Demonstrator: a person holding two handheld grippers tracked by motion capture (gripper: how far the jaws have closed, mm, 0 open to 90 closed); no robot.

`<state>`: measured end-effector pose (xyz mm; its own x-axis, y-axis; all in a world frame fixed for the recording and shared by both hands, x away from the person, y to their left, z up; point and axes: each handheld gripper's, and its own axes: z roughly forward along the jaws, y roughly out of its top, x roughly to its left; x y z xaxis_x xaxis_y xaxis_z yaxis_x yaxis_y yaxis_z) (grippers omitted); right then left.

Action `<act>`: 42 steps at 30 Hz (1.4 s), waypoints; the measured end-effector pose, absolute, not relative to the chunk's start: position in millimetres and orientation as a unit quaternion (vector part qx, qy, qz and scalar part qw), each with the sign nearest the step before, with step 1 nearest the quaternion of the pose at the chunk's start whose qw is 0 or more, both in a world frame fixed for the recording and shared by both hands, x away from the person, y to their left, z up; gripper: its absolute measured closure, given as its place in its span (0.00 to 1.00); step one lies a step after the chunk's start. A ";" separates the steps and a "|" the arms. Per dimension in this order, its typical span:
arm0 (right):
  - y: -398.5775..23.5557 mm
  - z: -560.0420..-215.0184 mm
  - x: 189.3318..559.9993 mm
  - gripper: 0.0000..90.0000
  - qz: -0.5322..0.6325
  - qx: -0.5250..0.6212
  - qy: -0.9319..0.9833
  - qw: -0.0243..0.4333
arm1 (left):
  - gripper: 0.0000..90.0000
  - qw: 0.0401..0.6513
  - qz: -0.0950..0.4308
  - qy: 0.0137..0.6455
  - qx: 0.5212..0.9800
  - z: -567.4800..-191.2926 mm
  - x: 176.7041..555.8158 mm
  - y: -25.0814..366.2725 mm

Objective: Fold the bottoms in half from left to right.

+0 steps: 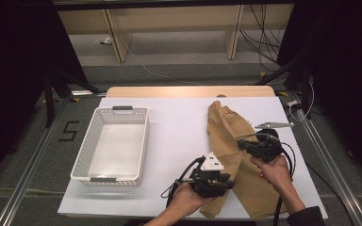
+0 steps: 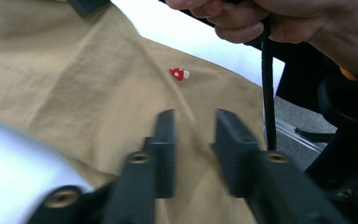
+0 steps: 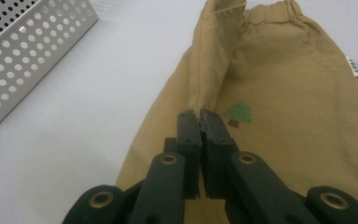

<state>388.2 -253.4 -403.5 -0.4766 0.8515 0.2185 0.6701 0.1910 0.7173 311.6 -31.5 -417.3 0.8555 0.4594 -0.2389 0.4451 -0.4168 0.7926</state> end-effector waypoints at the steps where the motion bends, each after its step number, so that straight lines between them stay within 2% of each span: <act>1: -254.9 -403.7 388.4 0.97 0.395 0.500 0.762 0.115 | 0.65 0.467 0.008 0.271 0.842 -416.6 311.7 -31.0; 7: -260.2 -404.7 389.1 0.97 0.392 0.504 0.760 0.119 | 0.40 0.477 0.048 0.281 0.832 -410.6 313.6 -18.4; 13: -266.0 -406.2 390.9 0.97 0.389 0.509 0.758 0.124 | 0.28 0.485 0.079 0.294 0.820 -404.2 315.5 4.4; 18: -272.9 -407.6 393.9 0.97 0.384 0.516 0.755 0.129 | 0.25 0.497 0.101 0.298 0.809 -399.0 315.8 21.5; 28: -297.9 -414.4 406.9 0.97 0.361 0.547 0.741 0.147 | 0.22 0.498 0.108 0.322 0.798 -406.0 316.2 47.7; 42: -319.3 -432.6 431.1 0.96 0.312 0.582 0.736 0.146 | 0.21 0.494 0.111 0.341 0.792 -416.6 308.6 74.4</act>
<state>431.1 -319.3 -432.6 -0.2791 0.9488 0.1480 0.7661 0.1271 0.6300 308.6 74.4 -416.6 0.7424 0.6504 -0.1608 0.4302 -0.2789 0.8586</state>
